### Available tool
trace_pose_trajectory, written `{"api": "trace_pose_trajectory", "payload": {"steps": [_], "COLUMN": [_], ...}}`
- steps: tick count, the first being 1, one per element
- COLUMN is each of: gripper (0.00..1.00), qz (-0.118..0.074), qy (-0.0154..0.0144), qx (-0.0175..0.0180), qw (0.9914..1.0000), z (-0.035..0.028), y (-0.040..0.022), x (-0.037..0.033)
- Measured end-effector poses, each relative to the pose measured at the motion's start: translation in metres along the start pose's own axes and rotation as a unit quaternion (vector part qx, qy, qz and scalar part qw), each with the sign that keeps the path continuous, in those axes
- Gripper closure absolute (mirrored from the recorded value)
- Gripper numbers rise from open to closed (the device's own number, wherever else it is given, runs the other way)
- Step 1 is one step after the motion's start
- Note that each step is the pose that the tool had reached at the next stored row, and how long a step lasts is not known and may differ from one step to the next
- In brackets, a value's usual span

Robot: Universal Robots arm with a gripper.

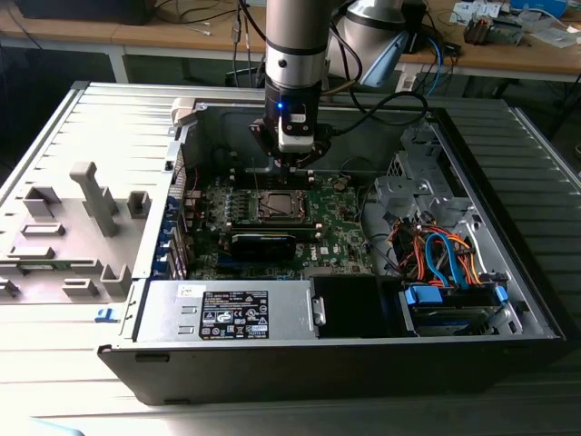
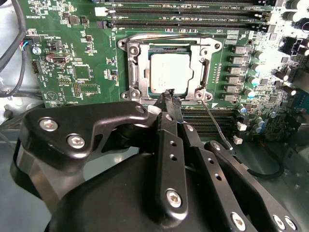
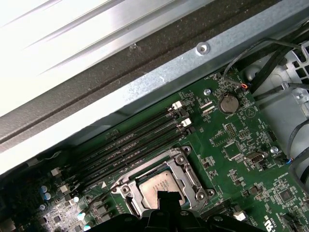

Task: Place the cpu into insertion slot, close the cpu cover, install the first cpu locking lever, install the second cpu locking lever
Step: 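Install the first cpu locking lever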

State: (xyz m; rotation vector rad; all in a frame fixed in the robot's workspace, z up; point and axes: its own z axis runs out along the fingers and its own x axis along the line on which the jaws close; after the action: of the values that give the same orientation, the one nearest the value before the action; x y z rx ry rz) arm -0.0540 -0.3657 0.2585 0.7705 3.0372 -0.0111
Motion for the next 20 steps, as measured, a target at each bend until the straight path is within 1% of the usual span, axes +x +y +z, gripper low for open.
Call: {"api": "trace_pose_trajectory", "payload": {"steps": [20], "gripper": [0.89], "qz": [-0.006], "qy": [0.0000], "qx": [-0.0001], "qw": [0.99998], "z": [0.0000], "y": [0.0000], "x": [0.0000]}}
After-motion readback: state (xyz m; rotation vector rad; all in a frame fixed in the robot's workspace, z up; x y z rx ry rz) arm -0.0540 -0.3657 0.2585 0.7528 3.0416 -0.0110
